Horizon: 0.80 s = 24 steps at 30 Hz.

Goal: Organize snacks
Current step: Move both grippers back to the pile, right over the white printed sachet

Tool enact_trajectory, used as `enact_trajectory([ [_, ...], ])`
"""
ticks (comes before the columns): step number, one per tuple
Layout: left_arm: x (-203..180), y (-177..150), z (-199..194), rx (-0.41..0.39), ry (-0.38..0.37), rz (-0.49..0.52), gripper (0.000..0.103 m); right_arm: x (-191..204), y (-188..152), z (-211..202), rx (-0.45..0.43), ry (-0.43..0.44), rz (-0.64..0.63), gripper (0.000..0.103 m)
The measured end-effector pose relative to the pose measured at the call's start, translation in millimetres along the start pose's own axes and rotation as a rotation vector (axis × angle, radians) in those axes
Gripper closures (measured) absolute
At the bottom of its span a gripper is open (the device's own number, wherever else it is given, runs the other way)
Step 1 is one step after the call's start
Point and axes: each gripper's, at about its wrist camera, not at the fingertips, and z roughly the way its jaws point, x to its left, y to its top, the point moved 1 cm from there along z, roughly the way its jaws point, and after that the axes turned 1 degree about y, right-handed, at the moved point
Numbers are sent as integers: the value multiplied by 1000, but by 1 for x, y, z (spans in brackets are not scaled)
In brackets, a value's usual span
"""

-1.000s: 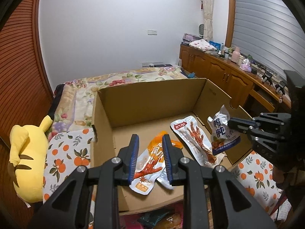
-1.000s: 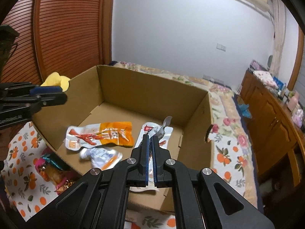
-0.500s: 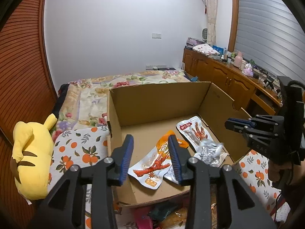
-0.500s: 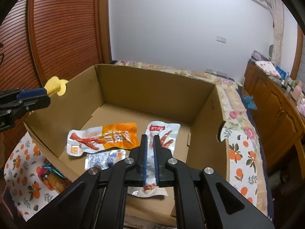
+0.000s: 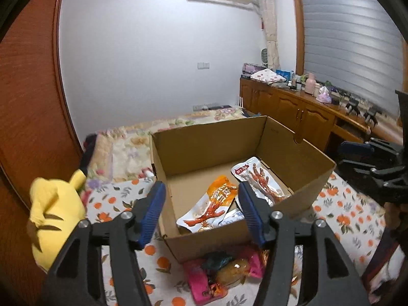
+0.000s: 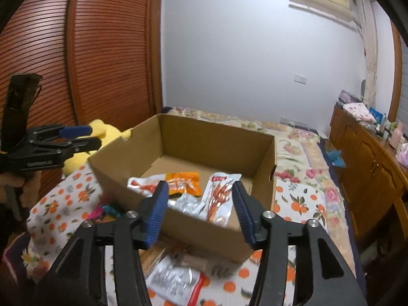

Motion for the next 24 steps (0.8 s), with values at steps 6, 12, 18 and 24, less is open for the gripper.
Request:
enact_trajectory([
  [6,-14,-14,-18,-16,-20,27,32,8,-37,-1,45,32,25,39],
  [12,-32,-39,-25,16,-67,34,32,10,-71,12,120,45,37,38],
  [18,-40,-71,-12,74,-89,0,32,9,-94,32,194,48,43,38],
  [24,-41,-93,12,133,-83,-38,32,8,-107,53,247,38,56,38],
])
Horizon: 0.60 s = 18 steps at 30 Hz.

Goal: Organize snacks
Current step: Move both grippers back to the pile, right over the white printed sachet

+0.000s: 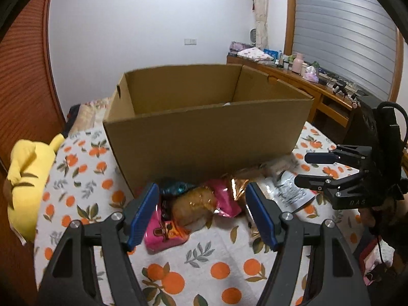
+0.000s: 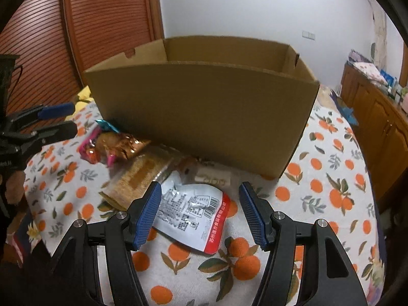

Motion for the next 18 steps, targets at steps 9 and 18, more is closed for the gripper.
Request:
enact_trajectory([
  [9,14,-12,17,26,5,-48,32,8,-4,24,65,-7,-3,35],
  [18,19,-21,31,52,-1,-67,32,15,-7,35,119,-33,-42,21],
])
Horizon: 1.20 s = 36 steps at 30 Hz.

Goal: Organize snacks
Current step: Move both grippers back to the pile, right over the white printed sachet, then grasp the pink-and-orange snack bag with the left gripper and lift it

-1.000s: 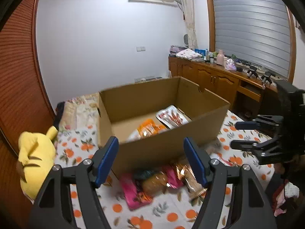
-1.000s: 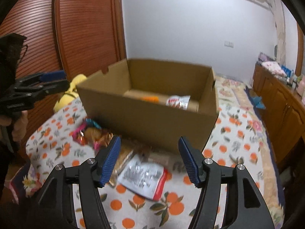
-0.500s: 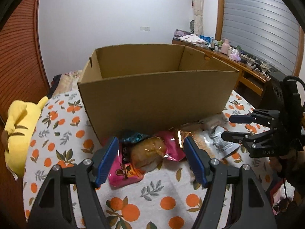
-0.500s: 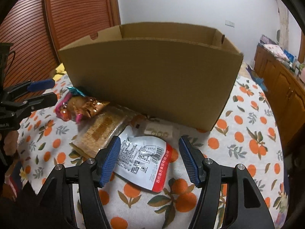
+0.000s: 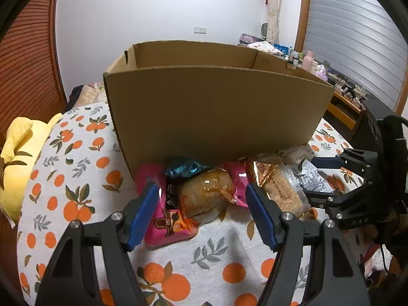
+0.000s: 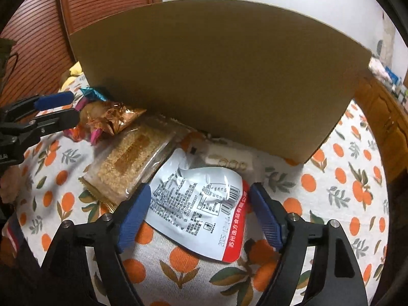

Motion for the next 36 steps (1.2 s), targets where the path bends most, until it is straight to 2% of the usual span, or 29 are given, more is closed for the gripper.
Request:
enact_trajectory([
  [12,-6,2,2,-10,1,36,32,-8,-9,-8,1,3,8,21],
  [13,-7,2,1,-11,-4,43,35,-8,-10,-9,-1,0,5,20],
  [14,-8,3,1,-10,-13,52,41,-8,-10,-9,-2,-2,3,19],
  [18,-14,5,1,3,-35,80,52,-5,-8,-5,-4,-1,5,19],
  [23,-19,7,10,42,-34,106,52,-2,-7,-4,-6,-6,6,19],
  [26,-19,10,16,53,-26,114,45,-2,-7,-4,-6,-5,7,19],
  [28,-21,12,20,65,-32,129,35,-3,-7,-4,-7,-6,7,19],
  [31,-25,13,28,87,4,188,30,-4,-7,-5,-6,-5,7,19],
  [36,-24,14,31,102,-12,207,28,-4,-7,-5,-6,-4,8,19],
])
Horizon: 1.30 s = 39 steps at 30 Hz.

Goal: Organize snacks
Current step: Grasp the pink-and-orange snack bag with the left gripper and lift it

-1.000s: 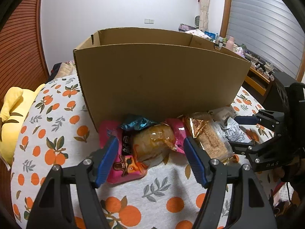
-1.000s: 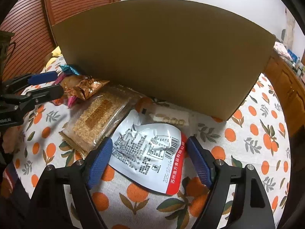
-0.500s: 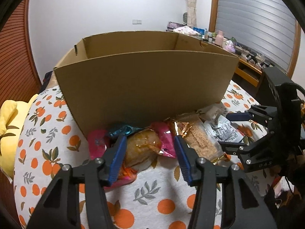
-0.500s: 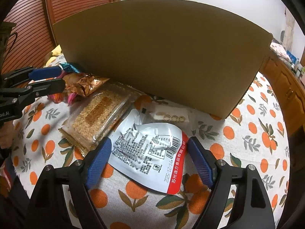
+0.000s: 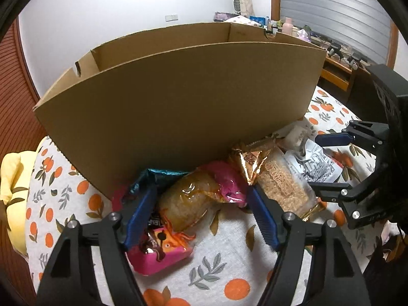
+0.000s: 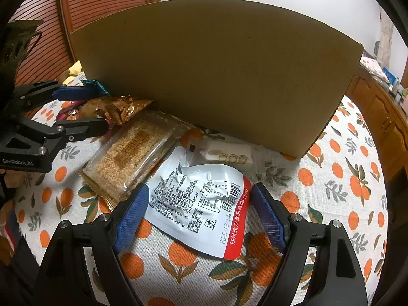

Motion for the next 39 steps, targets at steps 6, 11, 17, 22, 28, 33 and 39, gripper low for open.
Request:
enact_trajectory([
  [6,-2,-12,14,98,-14,29,34,0,-1,0,-1,0,0,19],
  [11,0,-20,3,88,-35,0,57,-1,0,0,-1,0,1,19],
  [17,-3,-31,-8,63,-50,-20,63,0,0,0,-1,0,2,19],
  [22,-6,-41,-22,24,-53,-63,63,-1,0,0,-1,0,1,19],
  [28,-7,-43,-42,-38,-49,-110,63,-1,-1,0,-1,-1,1,19],
  [33,-8,-42,-53,-79,-50,-150,63,0,-1,0,2,-2,-1,19],
  [39,-10,-42,-60,-102,-47,-165,63,1,-1,-2,19,-2,-6,19],
])
